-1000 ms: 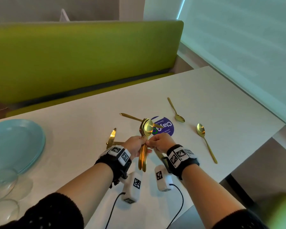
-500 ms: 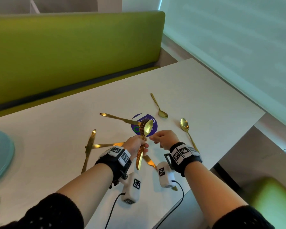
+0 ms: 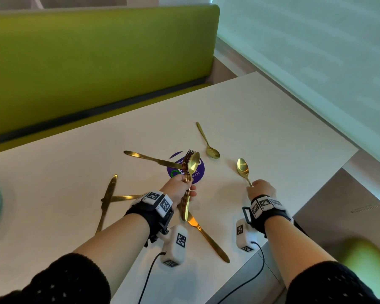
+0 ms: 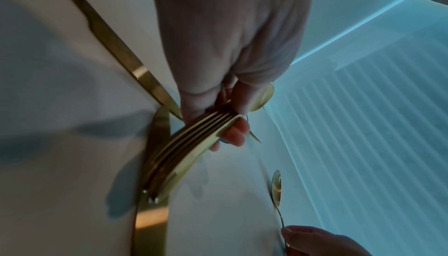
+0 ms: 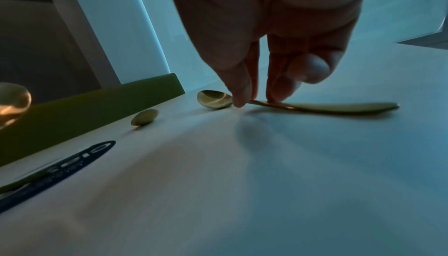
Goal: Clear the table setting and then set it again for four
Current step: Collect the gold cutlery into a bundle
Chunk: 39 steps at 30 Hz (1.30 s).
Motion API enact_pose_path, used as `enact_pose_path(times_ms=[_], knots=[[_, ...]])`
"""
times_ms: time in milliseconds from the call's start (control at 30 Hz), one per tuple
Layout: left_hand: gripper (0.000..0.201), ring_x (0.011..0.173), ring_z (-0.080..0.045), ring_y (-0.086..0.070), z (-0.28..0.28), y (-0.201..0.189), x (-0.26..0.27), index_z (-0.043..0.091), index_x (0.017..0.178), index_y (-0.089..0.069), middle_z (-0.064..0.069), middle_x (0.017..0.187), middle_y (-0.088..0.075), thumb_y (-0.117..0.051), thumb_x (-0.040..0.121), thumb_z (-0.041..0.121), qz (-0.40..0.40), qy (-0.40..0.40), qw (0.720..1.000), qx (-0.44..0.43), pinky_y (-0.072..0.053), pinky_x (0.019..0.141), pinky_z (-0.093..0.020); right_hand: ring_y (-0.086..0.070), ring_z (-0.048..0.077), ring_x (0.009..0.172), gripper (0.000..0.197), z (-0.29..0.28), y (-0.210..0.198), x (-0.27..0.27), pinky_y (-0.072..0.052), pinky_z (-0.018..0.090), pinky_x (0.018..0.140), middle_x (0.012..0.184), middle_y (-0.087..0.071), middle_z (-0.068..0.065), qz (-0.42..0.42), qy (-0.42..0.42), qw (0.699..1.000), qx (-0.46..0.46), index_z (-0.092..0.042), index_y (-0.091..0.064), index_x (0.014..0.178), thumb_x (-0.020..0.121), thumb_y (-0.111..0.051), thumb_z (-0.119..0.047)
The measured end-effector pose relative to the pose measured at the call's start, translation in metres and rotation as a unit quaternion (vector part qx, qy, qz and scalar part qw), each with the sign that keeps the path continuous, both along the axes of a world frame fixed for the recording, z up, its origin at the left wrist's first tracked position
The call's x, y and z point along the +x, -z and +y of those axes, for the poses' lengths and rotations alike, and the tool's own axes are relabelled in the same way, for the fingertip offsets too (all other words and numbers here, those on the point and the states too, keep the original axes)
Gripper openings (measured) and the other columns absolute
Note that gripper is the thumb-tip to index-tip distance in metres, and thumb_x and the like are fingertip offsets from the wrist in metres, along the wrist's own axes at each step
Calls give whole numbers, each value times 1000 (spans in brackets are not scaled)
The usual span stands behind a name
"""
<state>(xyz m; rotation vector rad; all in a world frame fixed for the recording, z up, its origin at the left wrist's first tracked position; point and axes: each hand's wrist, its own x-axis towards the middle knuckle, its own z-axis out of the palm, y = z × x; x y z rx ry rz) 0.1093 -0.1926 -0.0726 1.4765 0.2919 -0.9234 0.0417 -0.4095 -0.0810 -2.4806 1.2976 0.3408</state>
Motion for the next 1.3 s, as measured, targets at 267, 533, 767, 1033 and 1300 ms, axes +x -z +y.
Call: enact_pose_path(times_ms=[267, 533, 767, 1033, 1300], knots=[[13, 74, -17, -60, -6, 5, 10, 9, 104, -51, -6, 83, -60, -40, 99, 8, 1, -11, 1000, 11, -53, 83, -36, -55, 25, 75, 25, -3, 8, 10, -40, 23, 54, 85, -65, 10, 39, 5, 999, 18, -3, -71, 99, 91, -52, -17], [19, 75, -16, -61, -13, 5, 20, 7, 115, -51, -6, 86, -60, -40, 99, 8, 4, -23, 1000, 10, -53, 76, -32, -48, 14, 50, 5, 43, -14, 39, -44, 24, 49, 61, -55, 3, -227, 96, 910, 335, -11, -66, 85, 87, -65, -16], [19, 84, -19, -63, -10, 4, 27, 7, 113, -53, -7, 93, -62, -43, 98, 10, 13, -25, 1000, 2, -56, 77, -36, -42, 7, 49, 7, 86, -16, 48, -38, 18, 47, 66, -59, 0, -135, 44, 880, 453, -16, -64, 84, 89, -64, -21], [12, 86, -23, -58, 0, 9, 31, 9, 98, -57, -10, 87, -58, -46, 97, 14, 36, -29, 999, -13, -54, 76, -38, -48, 10, 54, 11, 104, -2, 60, -41, 21, 51, 76, -64, -2, -133, -43, 912, 386, -21, -61, 78, 89, -63, -24], [16, 73, -20, -58, 5, 9, 41, 7, 105, -57, -7, 79, -60, -49, 96, 18, 26, -29, 999, 2, -52, 77, -40, -51, 6, 57, 8, 105, 1, 75, -41, 17, 51, 73, -63, -6, -127, -154, 918, 343, -20, -68, 91, 89, -62, -23]])
